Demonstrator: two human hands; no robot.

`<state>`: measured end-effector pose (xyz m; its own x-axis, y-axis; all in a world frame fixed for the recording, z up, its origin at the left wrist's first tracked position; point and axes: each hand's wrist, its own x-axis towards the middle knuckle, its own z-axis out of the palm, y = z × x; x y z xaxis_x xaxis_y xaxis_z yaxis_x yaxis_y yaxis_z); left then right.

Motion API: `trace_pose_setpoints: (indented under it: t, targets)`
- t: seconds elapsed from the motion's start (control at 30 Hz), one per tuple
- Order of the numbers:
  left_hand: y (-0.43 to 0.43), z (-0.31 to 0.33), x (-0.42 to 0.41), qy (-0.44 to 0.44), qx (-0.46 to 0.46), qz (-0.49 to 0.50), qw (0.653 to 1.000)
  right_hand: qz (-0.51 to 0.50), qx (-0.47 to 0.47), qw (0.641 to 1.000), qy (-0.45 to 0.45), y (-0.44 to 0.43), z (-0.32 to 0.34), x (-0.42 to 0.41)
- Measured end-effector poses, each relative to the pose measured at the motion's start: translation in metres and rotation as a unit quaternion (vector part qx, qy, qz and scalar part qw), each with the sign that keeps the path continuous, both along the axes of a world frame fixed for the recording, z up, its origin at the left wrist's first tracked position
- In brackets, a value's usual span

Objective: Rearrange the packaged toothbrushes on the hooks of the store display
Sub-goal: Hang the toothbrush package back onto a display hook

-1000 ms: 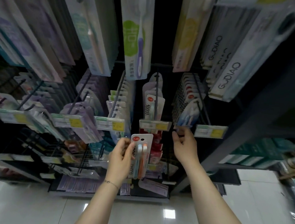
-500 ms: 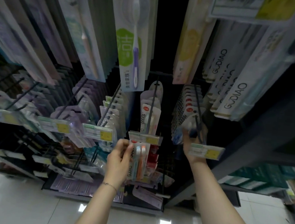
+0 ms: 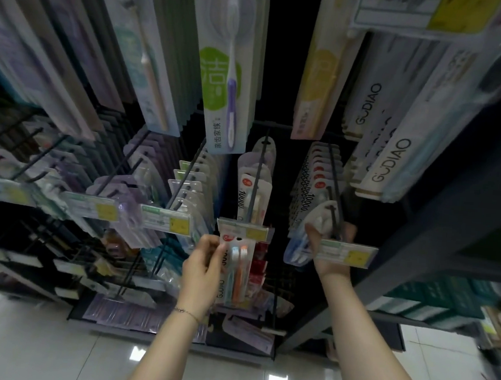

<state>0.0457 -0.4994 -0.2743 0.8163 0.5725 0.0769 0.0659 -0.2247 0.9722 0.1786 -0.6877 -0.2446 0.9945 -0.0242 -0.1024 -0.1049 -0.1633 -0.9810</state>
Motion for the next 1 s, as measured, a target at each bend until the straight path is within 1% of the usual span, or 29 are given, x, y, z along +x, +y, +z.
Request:
trace_pose_setpoints:
  t: [0.03, 0.07, 0.13, 0.17, 0.23, 0.33, 0.43, 0.6, 0.83, 0.9, 1.0]
  targets:
    - [-0.001, 0.0, -0.002, -0.001, -0.002, -0.005, 1.0, -0.006, -0.019, 1.0, 0.001, -0.001, -0.002, 0.001]
    - [-0.001, -0.001, -0.004, 0.0, -0.005, -0.01, 1.0, -0.032, -0.026, 0.999, 0.004, -0.002, 0.001, -0.002]
    - [-0.003, -0.001, -0.008, 0.002, -0.009, -0.016, 1.0, -0.058, -0.042, 0.997, -0.025, -0.007, 0.002, -0.009]
    - [-0.004, 0.0, -0.011, 0.001, -0.009, -0.018, 1.0, -0.048, -0.055, 0.997, -0.034, -0.008, 0.003, -0.015]
    - [-0.005, 0.002, -0.016, -0.001, -0.009, -0.024, 1.0, -0.011, -0.044, 0.998, -0.034, -0.012, -0.002, -0.024]
    - [-0.006, 0.004, -0.023, 0.0, -0.01, -0.037, 0.999, -0.018, 0.008, 0.999, -0.029, -0.018, 0.006, -0.045]
    - [-0.007, 0.008, -0.031, -0.006, -0.017, -0.046, 0.999, -0.028, 0.01, 0.999, -0.036, -0.022, 0.008, -0.056]
    - [-0.002, 0.011, -0.041, -0.018, -0.033, -0.058, 0.998, -0.043, -0.019, 0.998, -0.044, -0.022, 0.012, -0.072]
    - [0.013, 0.015, -0.053, -0.007, -0.035, -0.056, 0.998, -0.013, -0.038, 0.997, -0.06, -0.005, 0.011, -0.084]
    - [0.019, 0.016, -0.056, -0.011, -0.037, -0.054, 0.998, 0.012, -0.05, 0.997, -0.051, 0.005, 0.01, -0.088]
    - [0.031, 0.017, -0.062, -0.013, -0.028, -0.05, 0.998, 0.064, -0.092, 0.992, -0.051, 0.025, 0.005, -0.094]
